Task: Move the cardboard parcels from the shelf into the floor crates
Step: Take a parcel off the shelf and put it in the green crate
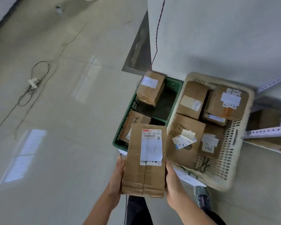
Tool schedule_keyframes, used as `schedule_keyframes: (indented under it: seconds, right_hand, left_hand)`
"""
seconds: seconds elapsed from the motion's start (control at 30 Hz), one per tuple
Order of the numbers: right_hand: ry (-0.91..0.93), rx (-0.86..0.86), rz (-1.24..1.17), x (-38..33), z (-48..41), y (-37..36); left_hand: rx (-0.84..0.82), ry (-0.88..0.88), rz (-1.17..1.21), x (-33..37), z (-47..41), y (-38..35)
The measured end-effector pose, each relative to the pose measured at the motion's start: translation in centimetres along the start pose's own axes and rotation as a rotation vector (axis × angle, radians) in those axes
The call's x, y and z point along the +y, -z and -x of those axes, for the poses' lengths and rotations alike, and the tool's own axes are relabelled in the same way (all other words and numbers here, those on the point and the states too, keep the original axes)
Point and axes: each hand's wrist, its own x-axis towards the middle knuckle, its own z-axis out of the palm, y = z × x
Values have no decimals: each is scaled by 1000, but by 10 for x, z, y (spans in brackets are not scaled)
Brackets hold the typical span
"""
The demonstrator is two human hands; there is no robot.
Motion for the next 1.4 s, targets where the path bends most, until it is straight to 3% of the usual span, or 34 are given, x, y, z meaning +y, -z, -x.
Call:
schedule_keyframes:
  seconds: [0.27,0.6,0.9,1.4]
  right_hand:
    - [34,177,-267,8,-160,-59]
    - [149,302,-301,5,-259,-61]
    - [325,388,-77,5,-294,-63]
    - [363,377,-105,8,-304,-60]
  left_hand:
    - [-149,91,-46,7,-182,72]
    - [-213,196,-110,-5,-315,74]
    - [-199,255,-32,-24,-360,78]
    - [-156,221,-45,-28,-351,76]
